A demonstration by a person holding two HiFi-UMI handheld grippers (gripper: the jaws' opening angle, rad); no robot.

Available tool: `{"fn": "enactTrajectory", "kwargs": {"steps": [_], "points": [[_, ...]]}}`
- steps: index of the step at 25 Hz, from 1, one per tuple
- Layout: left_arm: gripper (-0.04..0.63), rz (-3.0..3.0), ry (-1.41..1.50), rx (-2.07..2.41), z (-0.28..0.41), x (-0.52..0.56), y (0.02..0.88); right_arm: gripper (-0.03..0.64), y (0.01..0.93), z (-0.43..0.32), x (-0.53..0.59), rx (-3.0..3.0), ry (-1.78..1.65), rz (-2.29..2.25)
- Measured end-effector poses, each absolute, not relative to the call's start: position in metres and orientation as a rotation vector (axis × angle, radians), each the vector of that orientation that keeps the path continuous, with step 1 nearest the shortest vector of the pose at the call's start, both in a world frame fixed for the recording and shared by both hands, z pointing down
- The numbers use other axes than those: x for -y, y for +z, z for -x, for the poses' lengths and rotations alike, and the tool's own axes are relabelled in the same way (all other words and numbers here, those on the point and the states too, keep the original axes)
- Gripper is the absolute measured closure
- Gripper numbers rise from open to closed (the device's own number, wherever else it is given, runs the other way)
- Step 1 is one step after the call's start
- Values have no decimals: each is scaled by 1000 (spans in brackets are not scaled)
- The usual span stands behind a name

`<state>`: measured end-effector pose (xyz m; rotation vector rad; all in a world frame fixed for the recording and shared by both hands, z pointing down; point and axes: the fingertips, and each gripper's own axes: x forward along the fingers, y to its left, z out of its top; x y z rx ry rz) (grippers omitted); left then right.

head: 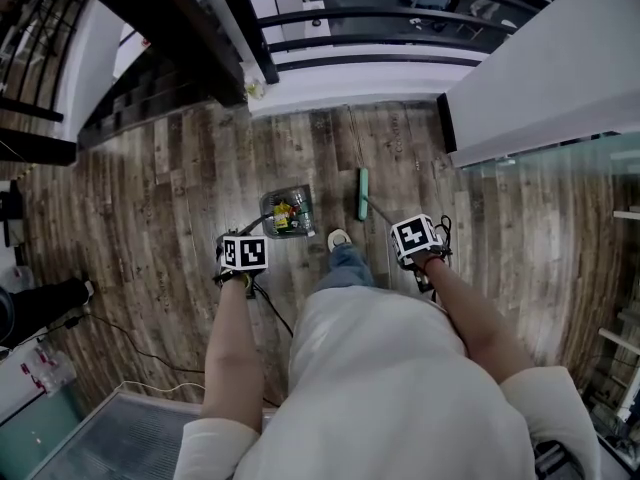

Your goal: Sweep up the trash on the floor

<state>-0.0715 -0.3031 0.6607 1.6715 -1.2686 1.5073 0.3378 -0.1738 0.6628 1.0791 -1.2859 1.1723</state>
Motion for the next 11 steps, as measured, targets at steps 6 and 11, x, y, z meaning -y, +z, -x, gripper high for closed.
{"fn": "enactTrajectory", "kwargs": {"steps": [6, 11], "points": [[499, -1671, 1506, 1267, 71, 303, 660, 515, 662, -340, 170, 1280, 1170, -1077], [499, -1676, 1504, 1267, 71, 300, 660, 515, 665, -341, 166, 1272, 1188, -1074]]}}
